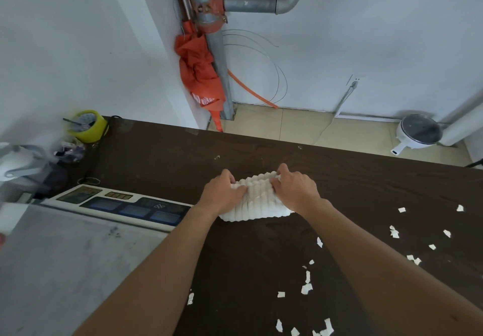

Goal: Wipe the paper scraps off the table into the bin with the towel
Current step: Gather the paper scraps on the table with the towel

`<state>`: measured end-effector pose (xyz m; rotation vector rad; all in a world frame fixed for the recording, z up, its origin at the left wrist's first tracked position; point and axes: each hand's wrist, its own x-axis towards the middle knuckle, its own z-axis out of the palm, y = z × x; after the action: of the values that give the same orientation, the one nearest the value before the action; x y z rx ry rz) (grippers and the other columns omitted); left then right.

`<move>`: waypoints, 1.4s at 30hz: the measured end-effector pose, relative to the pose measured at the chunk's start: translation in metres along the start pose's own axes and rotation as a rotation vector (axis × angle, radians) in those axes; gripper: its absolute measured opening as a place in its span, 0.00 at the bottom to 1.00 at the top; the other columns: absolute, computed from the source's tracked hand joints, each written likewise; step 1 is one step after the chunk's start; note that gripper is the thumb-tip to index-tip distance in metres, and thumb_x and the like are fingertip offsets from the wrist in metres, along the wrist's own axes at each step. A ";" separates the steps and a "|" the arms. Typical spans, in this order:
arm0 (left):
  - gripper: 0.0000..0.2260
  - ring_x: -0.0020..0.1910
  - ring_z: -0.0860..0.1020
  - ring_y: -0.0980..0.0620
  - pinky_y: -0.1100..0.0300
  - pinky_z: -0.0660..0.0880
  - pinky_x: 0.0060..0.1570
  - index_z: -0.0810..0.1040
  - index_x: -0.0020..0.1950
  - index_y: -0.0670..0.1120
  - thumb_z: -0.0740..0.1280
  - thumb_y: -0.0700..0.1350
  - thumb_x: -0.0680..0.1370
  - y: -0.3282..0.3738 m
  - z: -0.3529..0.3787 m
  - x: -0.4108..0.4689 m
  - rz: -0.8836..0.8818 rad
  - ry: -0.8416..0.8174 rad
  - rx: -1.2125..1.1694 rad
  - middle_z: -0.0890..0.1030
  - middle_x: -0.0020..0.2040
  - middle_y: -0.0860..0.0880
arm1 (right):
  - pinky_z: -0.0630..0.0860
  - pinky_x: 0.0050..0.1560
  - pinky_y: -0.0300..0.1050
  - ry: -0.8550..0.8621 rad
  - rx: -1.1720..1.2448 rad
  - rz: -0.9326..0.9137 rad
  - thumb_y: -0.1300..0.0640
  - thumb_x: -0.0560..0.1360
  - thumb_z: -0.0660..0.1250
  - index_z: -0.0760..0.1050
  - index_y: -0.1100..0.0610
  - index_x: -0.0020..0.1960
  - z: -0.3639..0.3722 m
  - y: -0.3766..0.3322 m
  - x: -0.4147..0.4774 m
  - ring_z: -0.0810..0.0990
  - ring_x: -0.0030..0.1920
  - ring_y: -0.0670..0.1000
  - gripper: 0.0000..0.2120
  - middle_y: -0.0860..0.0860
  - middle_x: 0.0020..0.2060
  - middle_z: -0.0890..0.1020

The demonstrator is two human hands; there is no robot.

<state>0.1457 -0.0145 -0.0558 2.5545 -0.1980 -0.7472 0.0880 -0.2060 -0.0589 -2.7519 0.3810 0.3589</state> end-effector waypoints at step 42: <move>0.20 0.54 0.78 0.50 0.58 0.75 0.48 0.67 0.64 0.47 0.66 0.58 0.80 -0.009 0.057 -0.124 0.349 0.314 0.369 0.75 0.59 0.48 | 0.66 0.70 0.57 0.135 -0.523 -0.634 0.50 0.70 0.74 0.69 0.50 0.70 0.000 -0.005 -0.083 0.69 0.66 0.57 0.30 0.55 0.67 0.70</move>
<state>0.0104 0.0037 -0.0438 2.8224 -0.7107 -0.1842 0.0124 -0.1835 -0.0337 -3.1974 -0.6420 0.1115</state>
